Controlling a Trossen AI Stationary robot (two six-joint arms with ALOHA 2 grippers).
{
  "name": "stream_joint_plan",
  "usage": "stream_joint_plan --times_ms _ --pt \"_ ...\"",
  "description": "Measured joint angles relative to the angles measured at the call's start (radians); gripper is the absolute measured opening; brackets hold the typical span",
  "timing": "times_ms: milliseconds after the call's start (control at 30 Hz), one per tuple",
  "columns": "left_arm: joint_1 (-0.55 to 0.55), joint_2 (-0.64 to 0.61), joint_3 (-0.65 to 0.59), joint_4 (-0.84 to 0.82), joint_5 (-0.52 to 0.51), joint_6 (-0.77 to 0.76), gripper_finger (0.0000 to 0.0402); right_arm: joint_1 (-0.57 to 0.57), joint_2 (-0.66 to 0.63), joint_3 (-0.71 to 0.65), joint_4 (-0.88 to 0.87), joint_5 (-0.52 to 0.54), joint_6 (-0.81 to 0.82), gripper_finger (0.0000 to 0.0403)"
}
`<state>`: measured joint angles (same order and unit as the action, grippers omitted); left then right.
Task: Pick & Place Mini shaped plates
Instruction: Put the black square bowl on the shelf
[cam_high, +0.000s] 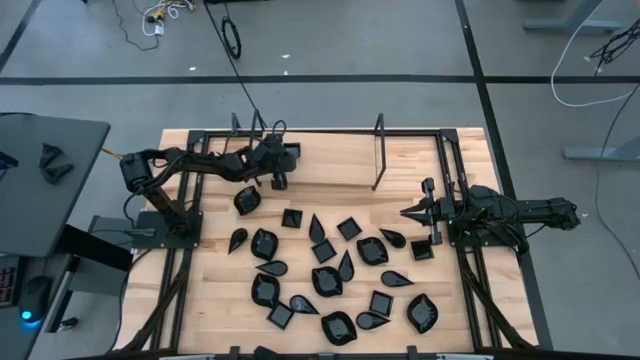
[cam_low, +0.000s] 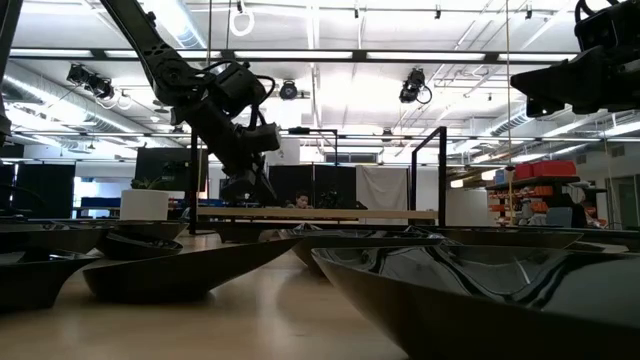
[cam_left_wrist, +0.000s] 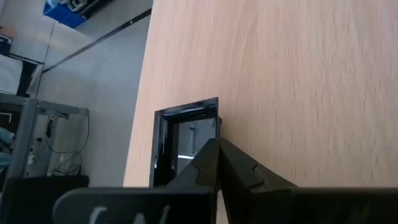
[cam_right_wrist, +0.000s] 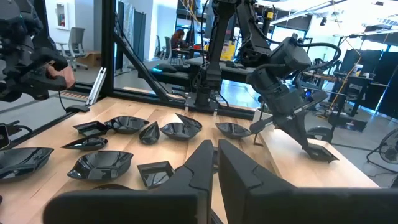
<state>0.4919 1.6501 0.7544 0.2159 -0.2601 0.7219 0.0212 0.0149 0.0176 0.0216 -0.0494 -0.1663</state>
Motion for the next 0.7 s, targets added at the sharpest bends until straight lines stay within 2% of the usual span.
stream_joint_plan --times_ms 233,700 --pt "0.000 0.000 0.000 -0.006 -0.061 0.001 0.0020 0.000 0.000 0.000 0.000 0.000 0.000 0.0027" --pt "-0.006 -0.001 0.000 -0.004 -0.134 -0.016 0.0115 0.000 0.000 0.000 0.000 0.000 0.000 0.0027"
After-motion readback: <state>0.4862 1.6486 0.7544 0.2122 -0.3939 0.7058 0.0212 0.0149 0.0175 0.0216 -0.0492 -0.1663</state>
